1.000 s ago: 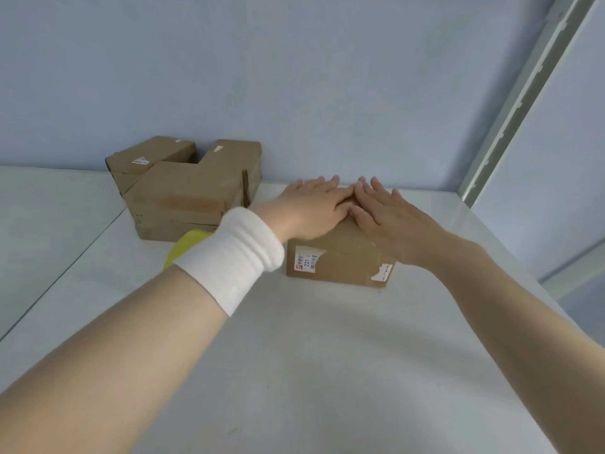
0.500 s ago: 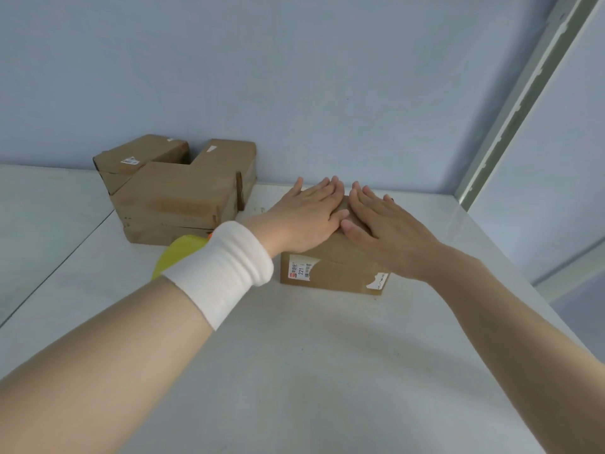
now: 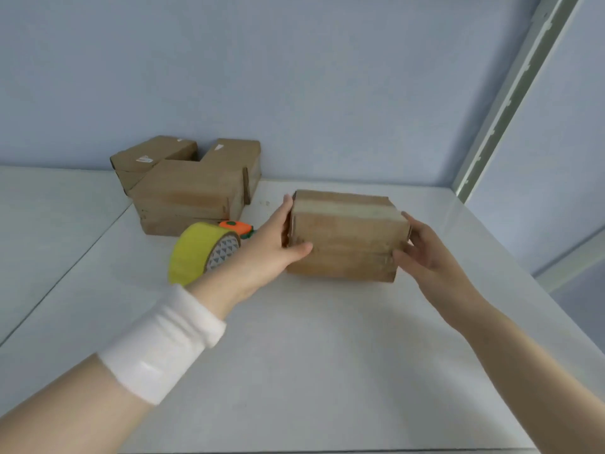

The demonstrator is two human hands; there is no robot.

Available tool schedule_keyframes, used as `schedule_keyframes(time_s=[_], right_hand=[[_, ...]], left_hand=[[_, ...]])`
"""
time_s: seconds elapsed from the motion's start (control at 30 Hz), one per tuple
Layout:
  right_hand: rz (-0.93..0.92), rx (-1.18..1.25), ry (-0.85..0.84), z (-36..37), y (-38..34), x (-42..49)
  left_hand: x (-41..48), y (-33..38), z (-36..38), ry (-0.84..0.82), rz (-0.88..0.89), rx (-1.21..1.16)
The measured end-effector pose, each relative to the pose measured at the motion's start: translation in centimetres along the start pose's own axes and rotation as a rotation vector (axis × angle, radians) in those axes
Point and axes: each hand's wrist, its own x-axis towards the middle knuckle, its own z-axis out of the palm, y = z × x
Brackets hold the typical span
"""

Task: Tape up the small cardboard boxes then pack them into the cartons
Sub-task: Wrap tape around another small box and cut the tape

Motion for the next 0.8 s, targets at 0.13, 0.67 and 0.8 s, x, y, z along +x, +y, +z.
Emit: schedule_keyframes(time_s=[0.13,0.67,0.8], right_hand=[[0.082,0.128,-0.063,-1.0,1.8,-1.8],[0.205,0.446,0.029,0.4,0.2,1.9],[-0.034,0.128,-0.115,-1.3,-0.2,0.2]], left_hand=[[-1.3,-1.7,0.1,-0.053,-0.045,-0.124],[1.9,0.8,2.9,0.235,-0.175,-0.561],[0.2,0.7,2.1,0.186,0.146,-0.277]])
